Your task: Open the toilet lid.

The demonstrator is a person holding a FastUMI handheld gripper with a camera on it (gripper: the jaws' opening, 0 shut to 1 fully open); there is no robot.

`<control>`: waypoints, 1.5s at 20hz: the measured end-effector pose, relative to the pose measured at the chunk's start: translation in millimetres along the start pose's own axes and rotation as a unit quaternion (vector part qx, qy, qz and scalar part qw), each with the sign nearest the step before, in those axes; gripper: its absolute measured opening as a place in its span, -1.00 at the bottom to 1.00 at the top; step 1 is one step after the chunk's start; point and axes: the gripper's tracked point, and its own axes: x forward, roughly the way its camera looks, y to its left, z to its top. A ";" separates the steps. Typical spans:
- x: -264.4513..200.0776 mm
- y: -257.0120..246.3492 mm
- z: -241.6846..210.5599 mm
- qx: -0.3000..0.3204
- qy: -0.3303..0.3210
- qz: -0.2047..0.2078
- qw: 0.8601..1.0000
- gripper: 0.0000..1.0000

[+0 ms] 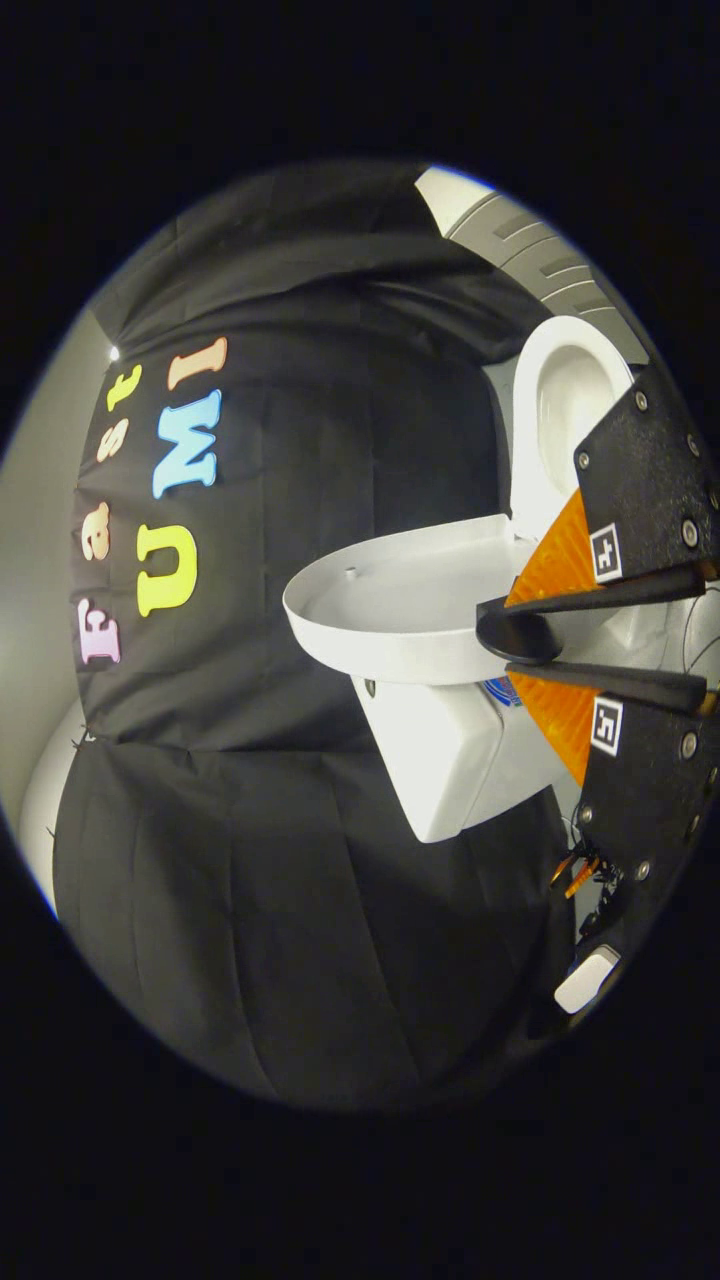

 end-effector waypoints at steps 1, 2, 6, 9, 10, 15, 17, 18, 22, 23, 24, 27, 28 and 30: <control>-5.6 -5.7 4.1 -0.002 -0.009 -0.004 1.000 -0.10; -9.8 -9.0 9.7 0.000 -0.020 -0.003 1.000 0.25; -34.7 -29.7 35.8 -0.012 -0.054 -0.004 0.998 0.94; -60.0 -59.4 53.6 -0.022 -0.085 -0.020 0.996 0.94; -69.0 -72.8 57.2 -0.026 -0.091 -0.032 0.995 0.94; -110.2 -125.8 63.0 -0.025 -0.101 -0.083 0.991 0.93; -129.4 -143.5 60.7 -0.033 -0.102 -0.103 0.989 0.94; -139.8 -150.7 59.3 -0.035 -0.104 -0.110 0.988 0.93; -174.3 -174.6 45.8 -0.011 -0.116 -0.126 0.985 0.94; -179.8 -180.9 40.3 0.002 -0.117 -0.130 0.985 0.93; -185.8 -186.9 35.1 0.013 -0.116 -0.134 0.984 0.93; -201.1 -205.0 19.4 0.027 -0.114 -0.148 0.982 0.93; -205.5 -209.6 17.1 0.028 -0.115 -0.154 0.981 0.93; -210.6 -216.0 15.9 0.025 -0.118 -0.158 0.980 0.93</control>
